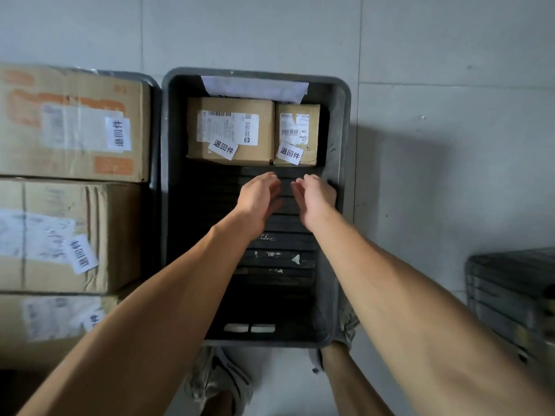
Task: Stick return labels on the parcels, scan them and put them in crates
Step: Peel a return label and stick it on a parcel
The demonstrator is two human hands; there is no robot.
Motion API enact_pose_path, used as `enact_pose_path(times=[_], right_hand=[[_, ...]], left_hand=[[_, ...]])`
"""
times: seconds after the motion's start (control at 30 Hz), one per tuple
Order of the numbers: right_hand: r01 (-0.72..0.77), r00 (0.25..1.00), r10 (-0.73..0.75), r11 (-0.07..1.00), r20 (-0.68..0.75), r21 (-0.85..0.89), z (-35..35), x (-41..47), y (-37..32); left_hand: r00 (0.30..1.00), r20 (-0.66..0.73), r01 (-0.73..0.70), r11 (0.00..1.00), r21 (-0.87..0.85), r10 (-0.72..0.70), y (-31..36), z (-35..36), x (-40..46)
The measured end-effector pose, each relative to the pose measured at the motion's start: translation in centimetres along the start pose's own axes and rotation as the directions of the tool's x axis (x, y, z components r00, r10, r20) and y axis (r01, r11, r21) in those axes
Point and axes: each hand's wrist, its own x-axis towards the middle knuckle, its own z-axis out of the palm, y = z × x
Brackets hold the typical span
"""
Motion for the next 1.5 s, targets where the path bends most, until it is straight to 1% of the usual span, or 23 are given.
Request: enact_pose_path(times=[0.07, 0.13, 0.17, 0.23, 0.3, 0.37, 0.43, 0.47, 0.5, 0.57, 0.6, 0.67, 0.73, 0.77, 0.83, 0.9, 0.97, 1.07, 1.17, 1.27, 1.33, 1.43, 1.5], right_hand=[[0.009, 0.998, -0.004, 0.997, 0.068, -0.080, -1.9, -4.9, -0.7], [0.039, 0.992, -0.012, 0.977, 0.129, -0.211, -3.5, -11.3, -2.1], [0.058, 0.989, -0.016, 0.957, 0.146, -0.283, -4.5, -14.4, -2.7], [0.103, 0.982, -0.019, 0.888, 0.188, -0.448, -6.5, -24.4, -5.0], [0.222, 0.965, -0.070, 0.728, 0.252, -0.648, -8.5, -33.8, -7.0], [0.356, 0.930, -0.118, 0.531, 0.349, -0.769, -9.9, -42.7, -8.5], [0.463, 0.886, -0.133, 0.293, 0.444, -0.836, -10.8, -50.5, -9.3], [0.508, 0.861, -0.134, 0.154, 0.491, -0.848, -11.0, -53.7, -9.6], [0.543, 0.835, -0.125, 0.028, 0.536, -0.839, -10.9, -56.6, -9.7], [0.579, 0.790, -0.111, -0.184, 0.602, -0.794, -10.2, -60.8, -9.5], [0.587, 0.760, -0.120, -0.296, 0.639, -0.753, -9.5, -62.6, -9.1], [0.579, 0.683, -0.118, -0.513, 0.721, -0.633, -7.6, -65.5, -7.7], [0.535, 0.591, -0.071, -0.711, 0.804, -0.456, -5.2, -68.5, -5.8], [0.496, 0.533, -0.034, -0.797, 0.846, -0.345, -4.0, -70.3, -4.4], [0.404, 0.428, 0.066, -0.906, 0.901, -0.126, -1.8, -74.5, -1.0], [0.370, 0.316, 0.164, -0.928, 0.935, 0.038, -0.6, -78.9, 4.0], [0.375, 0.253, 0.219, -0.920, 0.943, 0.113, 0.5, -82.3, 7.4], [0.382, 0.125, 0.344, -0.882, 0.931, 0.275, 0.7, -88.1, 14.9], [0.340, 0.015, 0.439, -0.847, 0.898, 0.408, 0.2, -93.0, 21.9], [0.293, -0.043, 0.519, -0.811, 0.854, 0.507, -0.2, -97.1, 29.1], [0.255, -0.058, 0.566, -0.788, 0.823, 0.560, -0.7, -100.0, 34.5], [0.244, -0.108, 0.626, -0.737, 0.773, 0.631, -2.1, -104.1, 42.9], [0.238, -0.158, 0.671, -0.686, 0.724, 0.687, -3.4, -106.9, 48.3]], left_hand=[[1.000, 0.007, -0.023, 0.995, 0.098, 0.023, 1.0, -0.8, -4.7], [0.998, -0.006, -0.065, 0.966, 0.248, 0.069, 2.7, -2.2, -10.6], [0.996, 0.000, -0.083, 0.945, 0.317, 0.088, 3.3, -2.7, -13.4], [0.993, 0.012, -0.112, 0.899, 0.424, 0.119, 5.4, -4.7, -21.6], [0.988, 0.035, -0.149, 0.868, 0.473, 0.150, 7.2, -6.3, -29.8], [0.982, 0.065, -0.188, 0.841, 0.507, 0.180, 9.0, -8.4, -37.7], [0.970, 0.087, -0.235, 0.789, 0.568, 0.226, 10.4, -10.4, -45.2], [0.959, 0.097, -0.266, 0.734, 0.624, 0.265, 11.0, -11.5, -48.6], [0.944, 0.108, -0.297, 0.658, 0.692, 0.313, 11.4, -12.8, -51.5], [0.905, 0.097, -0.304, 0.471, 0.828, 0.415, 11.6, -15.5, -56.5], [0.888, 0.069, -0.273, 0.400, 0.875, 0.455, 11.4, -17.1, -58.9], [0.843, -0.015, -0.176, 0.301, 0.937, 0.538, 10.4, -20.6, -62.8], [0.777, -0.117, -0.053, 0.250, 0.967, 0.618, 8.6, -24.4, -66.3], [0.732, -0.185, 0.022, 0.249, 0.968, 0.656, 7.4, -26.6, -68.1], [0.652, -0.333, 0.130, 0.332, 0.934, 0.681, 4.4, -31.0, -72.4], [0.617, -0.469, 0.215, 0.437, 0.873, 0.632, 0.1, -35.6, -77.0], [0.589, -0.544, 0.263, 0.495, 0.828, 0.597, -2.5, -38.7, -79.9], [0.505, -0.669, 0.369, 0.564, 0.739, 0.546, -8.6, -44.1, -85.0], [0.415, -0.762, 0.394, 0.656, 0.644, 0.498, -14.3, -48.6, -88.7], [0.370, -0.812, 0.404, 0.709, 0.578, 0.451, -19.6, -52.5, -92.0], [0.344, -0.836, 0.404, 0.736, 0.543, 0.428, -23.0, -55.2, -94.4], [0.278, -0.873, 0.415, 0.770, 0.485, 0.400, -28.0, -59.3, -98.3], [0.225, -0.904, 0.408, 0.807, 0.427, 0.364, -31.6, -61.8, -100.6]])
